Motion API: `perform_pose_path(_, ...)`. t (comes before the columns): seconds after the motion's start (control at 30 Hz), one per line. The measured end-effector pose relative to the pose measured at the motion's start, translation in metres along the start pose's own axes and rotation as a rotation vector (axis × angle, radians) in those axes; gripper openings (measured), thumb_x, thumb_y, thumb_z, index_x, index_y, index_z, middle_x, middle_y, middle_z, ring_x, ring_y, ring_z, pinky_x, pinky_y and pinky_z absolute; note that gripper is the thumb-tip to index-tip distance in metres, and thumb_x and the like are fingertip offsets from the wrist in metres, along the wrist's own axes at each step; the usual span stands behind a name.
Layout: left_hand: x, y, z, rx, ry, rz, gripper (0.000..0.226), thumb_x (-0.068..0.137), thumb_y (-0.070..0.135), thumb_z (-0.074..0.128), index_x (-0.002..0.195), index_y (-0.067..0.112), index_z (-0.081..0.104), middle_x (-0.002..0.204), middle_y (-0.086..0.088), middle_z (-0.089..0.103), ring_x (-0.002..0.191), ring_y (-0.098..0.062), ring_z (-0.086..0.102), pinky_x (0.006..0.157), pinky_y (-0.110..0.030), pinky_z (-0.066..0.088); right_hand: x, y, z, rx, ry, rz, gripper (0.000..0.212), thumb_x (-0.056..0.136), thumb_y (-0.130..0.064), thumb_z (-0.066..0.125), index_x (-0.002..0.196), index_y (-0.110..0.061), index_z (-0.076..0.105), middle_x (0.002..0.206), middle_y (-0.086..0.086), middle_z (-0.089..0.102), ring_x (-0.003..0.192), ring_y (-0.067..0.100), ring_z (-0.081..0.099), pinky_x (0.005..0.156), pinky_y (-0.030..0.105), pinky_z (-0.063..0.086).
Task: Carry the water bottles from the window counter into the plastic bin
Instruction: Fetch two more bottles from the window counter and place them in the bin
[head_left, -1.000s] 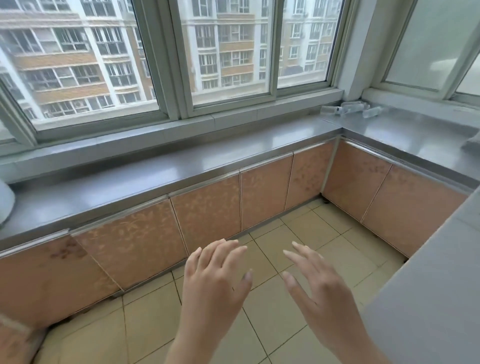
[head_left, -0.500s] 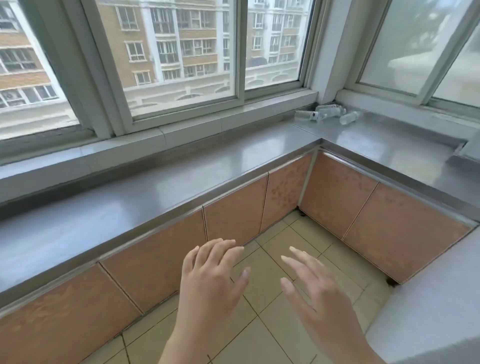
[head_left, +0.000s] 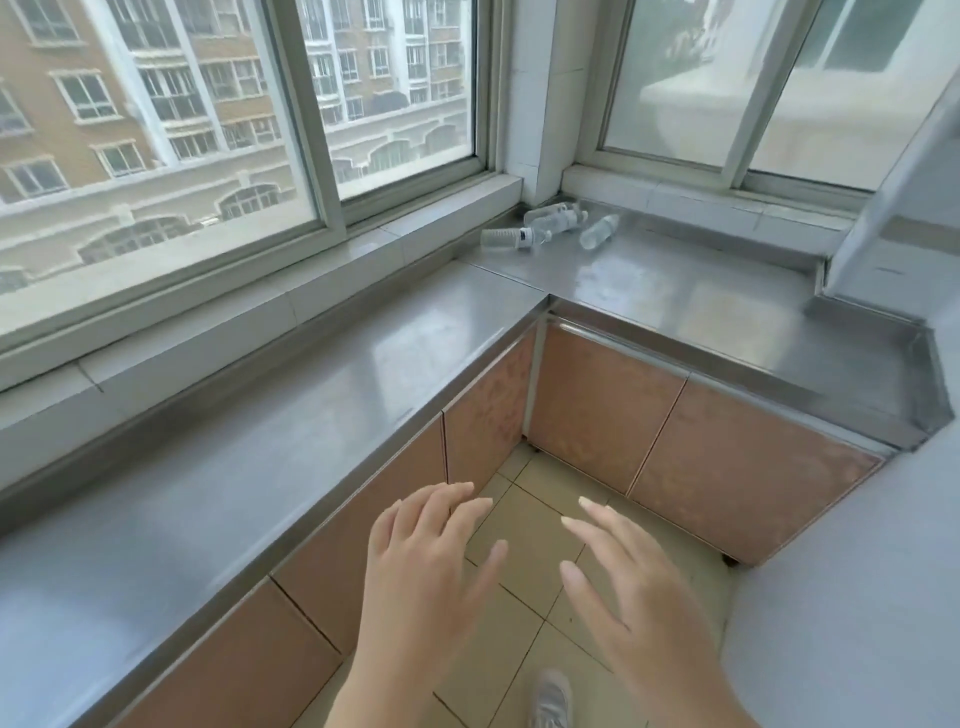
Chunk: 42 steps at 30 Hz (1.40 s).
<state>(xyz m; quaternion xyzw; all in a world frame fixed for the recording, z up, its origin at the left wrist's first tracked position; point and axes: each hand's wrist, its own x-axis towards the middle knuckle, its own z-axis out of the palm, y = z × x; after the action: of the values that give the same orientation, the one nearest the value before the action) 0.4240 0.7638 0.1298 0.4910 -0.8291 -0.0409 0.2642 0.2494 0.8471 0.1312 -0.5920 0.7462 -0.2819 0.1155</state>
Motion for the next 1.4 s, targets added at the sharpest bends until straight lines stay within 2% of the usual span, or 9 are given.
perform_pose_path(0.23, 0.150, 0.014, 0.079, 0.002, -0.021, 0.022, 0.034, 0.076, 0.036, 0.083, 0.107, 0.025, 0.076, 0.117, 0.010, 0.071, 0.112, -0.020, 0.066, 0.097, -0.045, 0.047, 0.149, 0.072, -0.017, 0.006, -0.016, 0.038, 0.039, 0.094, -0.040, 0.052, 0.133, -0.036, 0.053, 0.145, -0.026, 0.033, 0.139, -0.002, 0.024, 0.114, 0.027, 0.022)
perform_pose_path(0.4, 0.244, 0.019, 0.120, 0.018, 0.027, 0.041, 0.040, 0.083, 0.045, 0.060, 0.116, 0.026, 0.073, 0.121, 0.009, 0.069, 0.115, -0.018, 0.061, 0.100, -0.039, 0.037, 0.250, 0.107, -0.036, -0.020, -0.012, -0.010, 0.042, 0.096, -0.042, 0.048, 0.138, -0.036, 0.048, 0.148, -0.024, 0.033, 0.141, -0.002, 0.021, 0.117, 0.033, 0.022)
perform_pose_path(0.53, 0.309, 0.020, 0.144, 0.041, 0.031, 0.027, 0.048, 0.085, 0.049, 0.047, 0.118, 0.025, 0.072, 0.122, 0.007, 0.070, 0.117, -0.017, 0.055, 0.099, -0.046, 0.044, 0.318, 0.129, -0.043, -0.045, 0.014, -0.001, 0.045, 0.096, -0.045, 0.044, 0.141, -0.037, 0.043, 0.152, -0.021, 0.031, 0.142, -0.001, 0.017, 0.118, 0.034, 0.020)
perform_pose_path(0.6, 0.343, 0.019, 0.160, 0.044, 0.017, 0.021, 0.050, 0.086, 0.050, 0.046, 0.119, 0.023, 0.072, 0.123, 0.006, 0.070, 0.117, -0.021, 0.061, 0.099, -0.047, 0.045, 0.351, 0.140, -0.043, -0.075, 0.006, 0.005, 0.046, 0.096, -0.046, 0.042, 0.142, -0.038, 0.040, 0.153, -0.020, 0.028, 0.143, 0.000, 0.015, 0.119, 0.032, 0.017)
perform_pose_path(0.73, 0.415, 0.016, 0.200, 0.034, -0.005, 0.046, 0.056, 0.088, 0.051, 0.043, 0.126, 0.019, 0.069, 0.129, 0.003, 0.068, 0.121, -0.024, 0.063, 0.106, -0.044, 0.034, 0.424, 0.163, -0.040, -0.134, 0.016, 0.038, 0.049, 0.097, -0.045, 0.042, 0.145, -0.038, 0.035, 0.156, -0.017, 0.024, 0.144, 0.003, 0.015, 0.118, 0.028, 0.013)
perform_pose_path(0.93, 0.531, 0.002, 0.260, 0.028, -0.075, 0.087, 0.059, 0.088, 0.052, 0.041, 0.127, 0.018, 0.069, 0.132, 0.000, 0.067, 0.124, -0.025, 0.062, 0.103, -0.052, 0.045, 0.537, 0.192, -0.034, -0.207, -0.017, 0.102, 0.050, 0.097, -0.049, 0.035, 0.145, -0.035, 0.035, 0.156, -0.014, 0.027, 0.145, 0.010, 0.017, 0.118, 0.030, 0.013)
perform_pose_path(1.1, 0.611, -0.012, 0.298, 0.075, -0.103, 0.148, 0.060, 0.089, 0.053, 0.040, 0.128, 0.017, 0.069, 0.130, -0.001, 0.068, 0.122, -0.024, 0.063, 0.100, -0.052, 0.047, 0.613, 0.211, -0.031, -0.216, 0.002, 0.124, 0.061, 0.090, -0.057, 0.020, 0.143, -0.033, 0.040, 0.153, -0.011, 0.033, 0.143, 0.014, 0.026, 0.117, 0.038, 0.024)
perform_pose_path(1.33, 0.693, -0.028, 0.354, 0.140, -0.118, 0.108, 0.061, 0.086, 0.055, 0.043, 0.125, 0.017, 0.070, 0.128, -0.001, 0.069, 0.120, -0.024, 0.065, 0.105, -0.046, 0.036, 0.718, 0.262, -0.008, -0.192, -0.134, 0.141, 0.053, 0.097, -0.052, 0.029, 0.148, -0.038, 0.027, 0.158, -0.017, 0.017, 0.145, 0.006, 0.010, 0.118, 0.028, 0.008)
perform_pose_path(1.4, 0.718, -0.029, 0.371, 0.170, -0.148, 0.072, 0.061, 0.086, 0.055, 0.041, 0.123, 0.016, 0.071, 0.126, -0.001, 0.070, 0.119, -0.024, 0.065, 0.103, -0.050, 0.045, 0.755, 0.279, -0.004, -0.186, -0.165, 0.110, 0.053, 0.097, -0.051, 0.030, 0.148, -0.038, 0.026, 0.158, -0.015, 0.017, 0.146, 0.007, 0.010, 0.117, 0.028, 0.007)
